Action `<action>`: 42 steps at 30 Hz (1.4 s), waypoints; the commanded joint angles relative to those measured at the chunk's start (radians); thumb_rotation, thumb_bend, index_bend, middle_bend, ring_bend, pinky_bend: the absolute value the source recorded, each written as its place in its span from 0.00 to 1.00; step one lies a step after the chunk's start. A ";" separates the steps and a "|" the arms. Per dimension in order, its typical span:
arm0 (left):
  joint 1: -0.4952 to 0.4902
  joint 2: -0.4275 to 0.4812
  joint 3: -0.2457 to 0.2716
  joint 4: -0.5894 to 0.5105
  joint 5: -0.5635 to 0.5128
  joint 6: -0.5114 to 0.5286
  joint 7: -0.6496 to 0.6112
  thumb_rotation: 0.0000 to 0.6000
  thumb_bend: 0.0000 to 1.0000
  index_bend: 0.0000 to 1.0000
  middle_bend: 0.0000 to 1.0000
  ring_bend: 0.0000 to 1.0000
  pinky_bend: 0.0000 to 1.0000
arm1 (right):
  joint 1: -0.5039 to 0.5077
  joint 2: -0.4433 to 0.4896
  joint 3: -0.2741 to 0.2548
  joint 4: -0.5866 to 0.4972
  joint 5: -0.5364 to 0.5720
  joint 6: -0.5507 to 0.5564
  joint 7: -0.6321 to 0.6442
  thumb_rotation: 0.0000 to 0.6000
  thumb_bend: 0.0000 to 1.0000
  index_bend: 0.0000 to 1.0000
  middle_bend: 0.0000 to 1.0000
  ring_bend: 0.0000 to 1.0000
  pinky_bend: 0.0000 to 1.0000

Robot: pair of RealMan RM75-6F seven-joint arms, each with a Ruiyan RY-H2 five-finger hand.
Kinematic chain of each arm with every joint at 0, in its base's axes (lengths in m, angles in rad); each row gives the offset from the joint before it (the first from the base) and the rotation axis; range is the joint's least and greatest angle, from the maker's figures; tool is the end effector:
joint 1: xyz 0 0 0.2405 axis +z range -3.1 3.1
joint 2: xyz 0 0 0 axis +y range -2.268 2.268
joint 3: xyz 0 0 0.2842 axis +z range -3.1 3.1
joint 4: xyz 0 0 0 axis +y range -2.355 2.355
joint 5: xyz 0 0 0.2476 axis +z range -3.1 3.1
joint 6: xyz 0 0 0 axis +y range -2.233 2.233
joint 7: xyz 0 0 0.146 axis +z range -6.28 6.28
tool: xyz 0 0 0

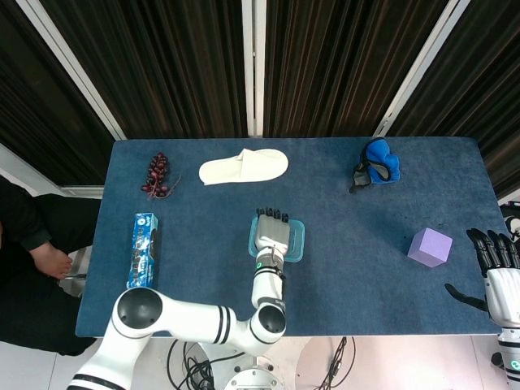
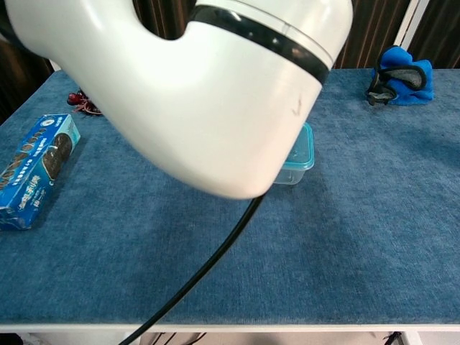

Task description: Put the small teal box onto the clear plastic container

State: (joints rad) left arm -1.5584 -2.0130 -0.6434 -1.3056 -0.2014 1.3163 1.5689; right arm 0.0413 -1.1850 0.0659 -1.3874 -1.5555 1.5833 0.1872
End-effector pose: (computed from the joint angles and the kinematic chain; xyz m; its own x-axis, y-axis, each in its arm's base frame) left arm 0.1158 0.3577 -0.1577 0.7457 0.4538 0.4879 0.6446 -0.3060 -0.7005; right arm -0.3868 -0.1777 0.1510 0.3681 0.0962 0.9248 -0.9279 -0.0259 0.3720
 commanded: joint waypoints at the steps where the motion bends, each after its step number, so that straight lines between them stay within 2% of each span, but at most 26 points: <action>1: 0.008 0.007 0.000 -0.016 0.005 -0.002 -0.004 1.00 0.00 0.00 0.00 0.00 0.11 | -0.001 0.000 0.000 0.000 -0.001 0.002 0.000 1.00 0.03 0.00 0.09 0.00 0.02; 3: 0.018 0.020 -0.001 -0.046 0.021 -0.009 -0.018 1.00 0.00 0.00 0.00 0.00 0.11 | -0.001 0.000 0.000 0.000 -0.001 0.002 0.000 1.00 0.03 0.00 0.09 0.00 0.02; 8: 0.109 0.118 0.046 -0.246 0.158 -0.087 -0.125 1.00 0.00 0.01 0.00 0.00 0.07 | -0.003 0.003 0.001 0.000 0.000 0.004 0.003 1.00 0.03 0.00 0.09 0.00 0.02; 9: 0.130 0.141 0.059 -0.282 0.182 -0.106 -0.146 1.00 0.00 0.02 0.01 0.00 0.07 | -0.003 0.003 0.001 0.000 0.000 0.004 0.003 1.00 0.03 0.00 0.09 0.00 0.02; 11: 0.182 0.193 0.094 -0.347 0.250 -0.177 -0.208 1.00 0.00 0.11 0.09 0.01 0.07 | -0.004 0.004 0.002 -0.001 -0.001 0.007 0.004 1.00 0.03 0.00 0.09 0.00 0.02; 15: 0.254 0.258 0.173 -0.371 0.382 -0.270 -0.319 1.00 0.00 0.21 0.18 0.05 0.10 | -0.006 0.001 0.001 -0.003 -0.003 0.010 0.003 1.00 0.03 0.00 0.09 0.00 0.02; 17: 0.287 0.271 0.221 -0.359 0.472 -0.287 -0.382 1.00 0.00 0.26 0.24 0.09 0.12 | -0.006 0.001 0.000 -0.005 -0.004 0.010 0.000 1.00 0.03 0.00 0.09 0.00 0.02; 20: 0.318 0.280 0.268 -0.339 0.540 -0.296 -0.450 1.00 0.00 0.29 0.26 0.10 0.12 | -0.006 0.003 0.001 -0.013 -0.005 0.012 -0.010 1.00 0.03 0.00 0.09 0.00 0.02; 26: 0.324 0.290 0.327 -0.317 0.563 -0.305 -0.512 1.00 0.00 0.29 0.27 0.10 0.12 | 0.000 0.006 0.002 -0.038 -0.015 0.013 -0.038 1.00 0.03 0.00 0.09 0.00 0.02; 33: 0.308 0.285 0.374 -0.290 0.560 -0.282 -0.518 1.00 0.00 0.31 0.27 0.10 0.12 | 0.001 0.010 0.002 -0.054 -0.011 0.006 -0.055 1.00 0.03 0.00 0.09 0.00 0.02; 42: 0.289 0.270 0.401 -0.267 0.530 -0.283 -0.530 1.00 0.00 0.31 0.27 0.10 0.12 | 0.002 0.012 0.003 -0.065 -0.010 0.004 -0.067 1.00 0.03 0.00 0.09 0.00 0.02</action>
State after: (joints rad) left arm -1.2693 -1.7422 -0.2429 -1.5732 0.3295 1.0335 1.0390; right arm 0.0430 -1.1725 0.0687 -1.4527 -1.5654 1.5871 0.1204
